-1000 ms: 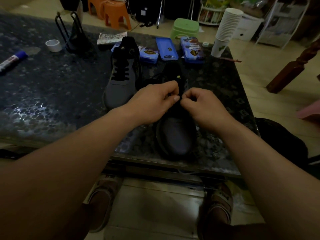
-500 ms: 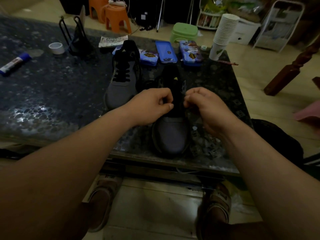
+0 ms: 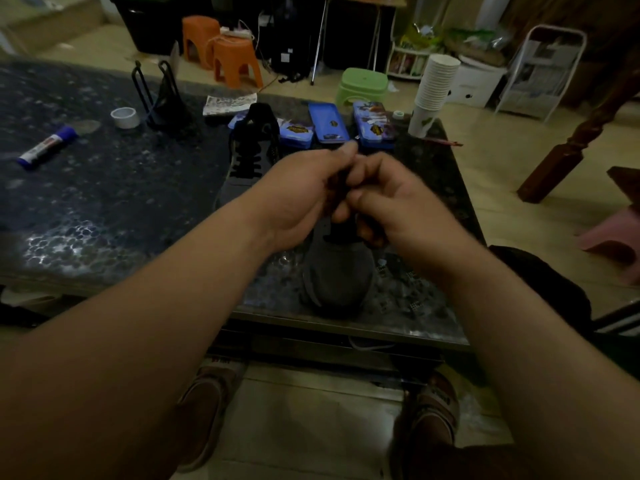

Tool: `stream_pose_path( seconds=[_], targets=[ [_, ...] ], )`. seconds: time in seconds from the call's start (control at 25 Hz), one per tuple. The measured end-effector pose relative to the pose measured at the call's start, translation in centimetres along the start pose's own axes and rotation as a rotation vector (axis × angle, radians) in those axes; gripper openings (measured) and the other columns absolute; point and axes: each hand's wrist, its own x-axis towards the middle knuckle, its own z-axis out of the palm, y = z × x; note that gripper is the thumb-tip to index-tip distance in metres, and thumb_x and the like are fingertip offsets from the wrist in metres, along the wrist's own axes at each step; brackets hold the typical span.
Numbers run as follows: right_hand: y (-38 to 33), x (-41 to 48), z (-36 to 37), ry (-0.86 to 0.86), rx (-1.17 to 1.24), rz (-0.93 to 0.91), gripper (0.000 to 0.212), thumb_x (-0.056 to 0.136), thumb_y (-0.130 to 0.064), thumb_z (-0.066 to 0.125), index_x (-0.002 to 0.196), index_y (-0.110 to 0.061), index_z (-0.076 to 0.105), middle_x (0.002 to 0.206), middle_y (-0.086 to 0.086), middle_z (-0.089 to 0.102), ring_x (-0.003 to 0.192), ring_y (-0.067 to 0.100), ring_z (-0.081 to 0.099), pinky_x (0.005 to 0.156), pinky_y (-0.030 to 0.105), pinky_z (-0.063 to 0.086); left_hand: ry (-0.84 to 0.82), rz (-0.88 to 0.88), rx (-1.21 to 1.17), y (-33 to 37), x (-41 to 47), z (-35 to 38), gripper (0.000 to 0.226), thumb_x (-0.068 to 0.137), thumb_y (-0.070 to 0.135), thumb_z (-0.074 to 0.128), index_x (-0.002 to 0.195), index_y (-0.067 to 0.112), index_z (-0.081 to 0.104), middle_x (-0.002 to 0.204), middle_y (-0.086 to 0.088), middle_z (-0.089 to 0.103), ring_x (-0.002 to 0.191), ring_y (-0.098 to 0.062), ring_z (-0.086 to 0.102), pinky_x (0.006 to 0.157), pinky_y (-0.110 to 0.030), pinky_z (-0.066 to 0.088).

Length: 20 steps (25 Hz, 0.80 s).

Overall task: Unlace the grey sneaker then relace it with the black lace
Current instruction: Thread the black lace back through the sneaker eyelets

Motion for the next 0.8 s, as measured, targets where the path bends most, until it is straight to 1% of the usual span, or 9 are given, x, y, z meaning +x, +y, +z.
stream_pose_path(
  seconds=[0.08,0.16,0.28,0.36,0.4,0.48,0.52,0.64,0.8],
  targets=[
    [1.8,-0.3,0.1,0.057,-0.036,0.052,0.009,0.103,-0.001,0.052,0.108,-0.009,0.050,0.075,0.006,0.069,0.050,0.013,0.048,0.047,0.024,0.036,0.182,-0.034,-0.094,0.2,-0.6,-1.3,0.031,0.111,0.029,0.042,0.094,0.012,0.062,0.073,-0.004,0.060,0.063,-0.018,0.063,0.061,-0.031,0.055],
    [3.2,-0.6,-0.7,0.118,-0.129,0.123,0.007,0.104,-0.004,0.052,0.108,-0.009,0.055,0.074,0.004,0.069,0.052,0.009,0.050,0.049,0.021,0.040,0.326,-0.040,-0.265,0.7,-0.8,-3.4,0.029,0.110,0.028,0.043,0.091,0.013,0.060,0.064,0.000,0.051,0.056,-0.015,0.055,0.061,-0.029,0.056],
    [4.6,-1.7,-1.4,0.039,-0.311,0.291,0.014,0.107,-0.010,0.051,0.113,-0.009,0.063,0.083,0.006,0.071,0.064,0.011,0.058,0.058,0.023,0.047,0.472,0.037,-0.343,2.1,-1.3,-5.9,0.032,0.111,0.033,0.041,0.088,0.015,0.056,0.061,0.003,0.038,0.047,-0.010,0.031,0.045,-0.021,0.035],
    [4.5,-2.2,-0.9,0.019,-0.383,0.310,0.026,0.108,-0.030,0.050,0.114,-0.016,0.071,0.100,0.002,0.076,0.086,0.012,0.068,0.077,0.027,0.052,0.441,0.090,-0.089,2.6,-1.5,-5.7,0.032,0.111,0.034,0.039,0.091,0.017,0.056,0.062,0.004,0.036,0.046,-0.008,0.025,0.039,-0.021,0.022],
    [4.2,-2.1,-0.4,0.048,-0.367,0.279,0.036,0.107,-0.044,0.047,0.114,-0.022,0.074,0.108,-0.004,0.076,0.097,0.008,0.069,0.086,0.027,0.052,0.371,0.115,0.198,2.6,-1.7,-4.8,0.031,0.111,0.031,0.040,0.089,0.019,0.057,0.063,0.005,0.036,0.046,-0.007,0.027,0.039,-0.020,0.023],
    [3.3,-0.9,0.8,0.102,-0.057,0.262,0.049,0.105,-0.057,0.042,0.115,-0.023,0.076,0.113,-0.007,0.076,0.106,0.008,0.070,0.094,0.028,0.051,0.108,0.184,0.868,1.6,-2.1,-2.5,0.033,0.110,0.019,0.043,0.080,0.021,0.056,0.067,0.008,0.042,0.050,-0.002,0.036,0.049,-0.016,0.035],
    [2.9,-0.2,1.3,0.114,0.146,0.281,0.047,0.105,-0.054,0.045,0.113,-0.020,0.075,0.110,-0.003,0.077,0.105,0.014,0.071,0.092,0.031,0.053,-0.024,0.159,1.037,0.9,-2.2,-1.4,0.034,0.110,0.020,0.045,0.078,0.018,0.058,0.067,0.008,0.047,0.053,-0.001,0.041,0.056,-0.019,0.039],
    [2.3,1.1,1.9,0.166,0.457,0.298,0.024,0.106,-0.028,0.053,0.105,-0.011,0.070,0.097,0.005,0.075,0.090,0.020,0.070,0.078,0.031,0.056,-0.131,0.021,1.174,-0.5,-2.5,-1.4,0.038,0.109,0.036,0.048,0.083,0.017,0.068,0.059,0.012,0.058,0.054,-0.001,0.050,0.057,-0.023,0.041],
    [1.4,1.8,-0.2,0.245,0.620,0.250,0.033,0.108,-0.038,0.046,0.098,-0.017,0.070,0.097,0.001,0.076,0.092,0.015,0.071,0.079,0.030,0.054,0.024,-0.069,1.246,0.4,-3.4,-5.1,0.042,0.107,0.045,0.047,0.081,0.022,0.070,0.060,0.012,0.060,0.056,0.000,0.053,0.059,-0.029,0.039]
  ],
)
